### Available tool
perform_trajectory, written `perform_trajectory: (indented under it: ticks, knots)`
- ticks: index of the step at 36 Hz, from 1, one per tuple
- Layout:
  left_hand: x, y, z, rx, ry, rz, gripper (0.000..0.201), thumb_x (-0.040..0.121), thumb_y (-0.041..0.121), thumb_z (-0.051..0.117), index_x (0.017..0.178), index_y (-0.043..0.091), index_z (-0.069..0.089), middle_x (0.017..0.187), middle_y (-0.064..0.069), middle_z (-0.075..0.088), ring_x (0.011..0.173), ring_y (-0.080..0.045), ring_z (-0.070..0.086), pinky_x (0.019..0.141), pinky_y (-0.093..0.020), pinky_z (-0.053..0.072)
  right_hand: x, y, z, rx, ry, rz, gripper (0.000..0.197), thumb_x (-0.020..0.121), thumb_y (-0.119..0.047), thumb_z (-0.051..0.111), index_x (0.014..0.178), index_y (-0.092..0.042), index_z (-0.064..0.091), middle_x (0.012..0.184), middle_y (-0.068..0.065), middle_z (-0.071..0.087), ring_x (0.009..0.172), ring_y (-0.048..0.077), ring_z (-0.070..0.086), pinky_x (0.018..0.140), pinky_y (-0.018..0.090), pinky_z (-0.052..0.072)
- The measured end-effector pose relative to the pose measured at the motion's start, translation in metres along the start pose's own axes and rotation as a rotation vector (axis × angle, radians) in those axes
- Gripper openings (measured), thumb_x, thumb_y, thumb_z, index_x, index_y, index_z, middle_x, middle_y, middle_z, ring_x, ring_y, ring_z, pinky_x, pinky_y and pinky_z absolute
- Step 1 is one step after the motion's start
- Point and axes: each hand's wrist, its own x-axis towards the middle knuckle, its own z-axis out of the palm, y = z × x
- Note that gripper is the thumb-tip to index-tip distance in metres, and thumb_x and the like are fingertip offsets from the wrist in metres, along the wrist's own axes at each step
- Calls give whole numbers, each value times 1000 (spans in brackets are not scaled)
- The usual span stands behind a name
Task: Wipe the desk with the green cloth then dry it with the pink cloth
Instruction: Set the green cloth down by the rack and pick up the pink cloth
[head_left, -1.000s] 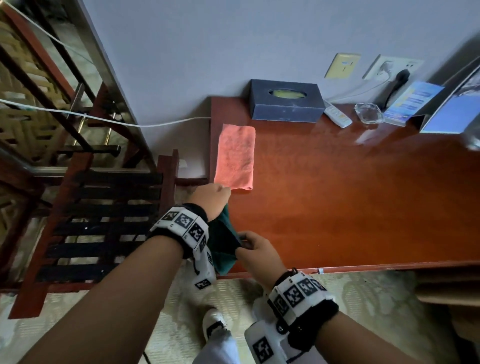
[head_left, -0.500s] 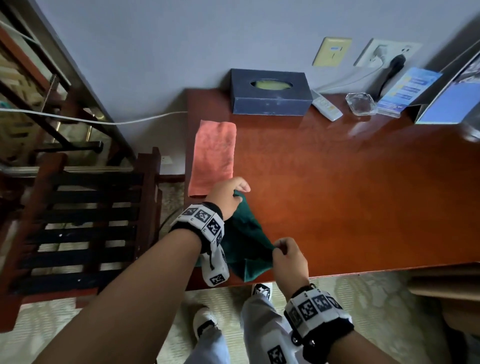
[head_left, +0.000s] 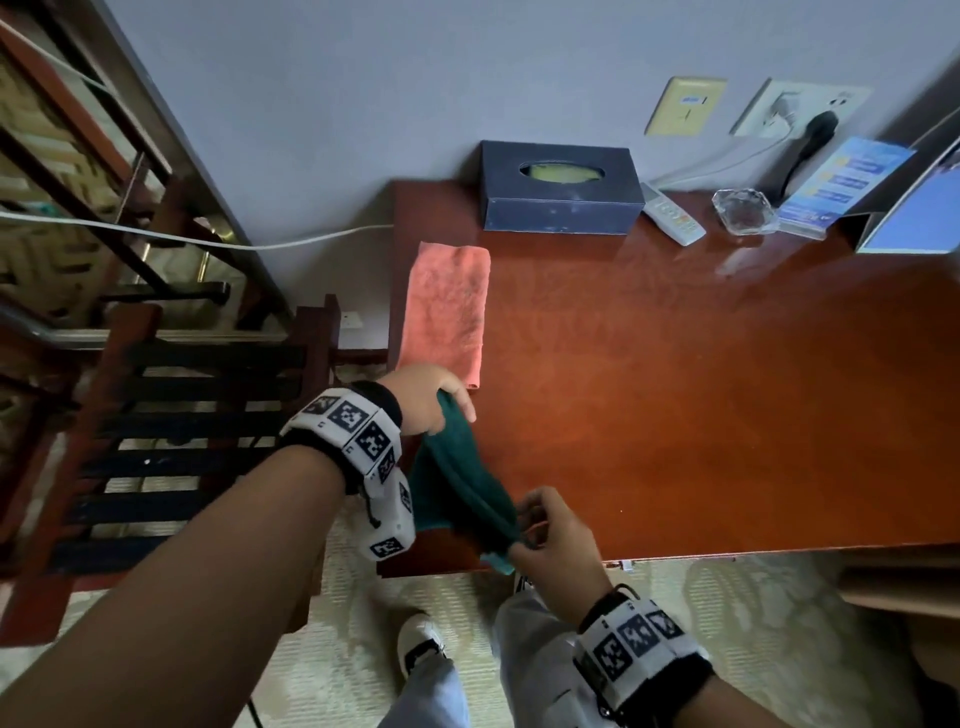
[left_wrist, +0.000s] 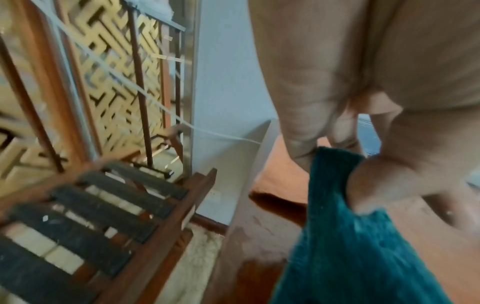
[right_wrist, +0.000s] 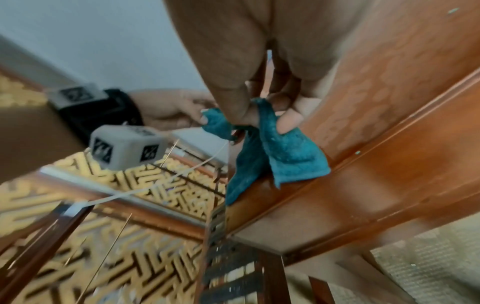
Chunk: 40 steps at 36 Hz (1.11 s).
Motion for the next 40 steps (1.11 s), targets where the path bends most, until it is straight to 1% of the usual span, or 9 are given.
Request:
perform_trajectory:
  ticks: [5,10,16,20,23,26,29,34,40]
  knots:
    - [-8,13,-13,185,47,-7,44,85,-10,45,114,15,65,142,-4,45,130,-23,43,104,-30,37,-5,-15,28,-109,-109,-123,43,62,1,59,75,-33,37,86,-4,45,66,4,40,57,12,32]
    - [-13,19,-7,184,148,91,51,82,-18,35,107,12,68,131,0,55,103,-12,52,65,-8,35,-6,-24,38,8,-114,-85,38,70,1,56,78,-32,39,89,-3,49,69,8,40,59,15,31]
    - [-31,21,-21,261,136,117,48,85,-15,34,108,12,66,127,1,55,68,1,47,49,-7,34,-23,-55,47,275,-268,-62,35,81,7,49,84,-28,44,78,-2,48,57,6,43,53,18,37]
    - [-47,17,-45,380,206,92,48,81,-12,38,104,18,68,112,3,60,87,-8,55,66,-11,32,-30,-84,60,382,-405,-69,34,86,2,46,87,-31,44,84,3,48,61,12,46,55,28,41]
    - [-55,13,-60,386,256,122,48,77,-13,40,97,19,69,112,3,65,107,-13,57,81,-18,35,-37,-99,66,415,-483,-104,34,90,1,44,89,-33,43,82,-5,49,60,6,44,56,25,41]
    - [-60,20,-67,369,301,121,50,77,-16,39,100,18,70,115,3,63,110,-14,56,82,-16,34,-41,-103,69,449,-488,-96,34,90,-1,44,88,-35,44,81,-4,49,64,8,45,58,25,42]
    - [-50,29,-59,361,297,120,46,82,-13,40,107,15,68,115,5,60,112,-14,55,78,-12,31,-40,-97,67,511,-425,-55,35,87,-2,43,83,-37,47,78,1,50,62,11,46,56,27,41]
    - [-4,44,-25,468,245,70,27,92,14,52,116,18,65,119,-3,61,111,-22,56,90,-30,45,-35,-78,45,589,-290,20,27,89,10,38,94,-14,48,74,-2,54,58,4,51,60,30,46]
    - [38,53,5,522,254,80,30,92,8,46,117,17,62,119,-6,59,110,-26,56,88,-34,44,-18,-40,21,522,-23,97,30,86,12,42,90,-16,51,80,4,54,61,7,46,57,22,43]
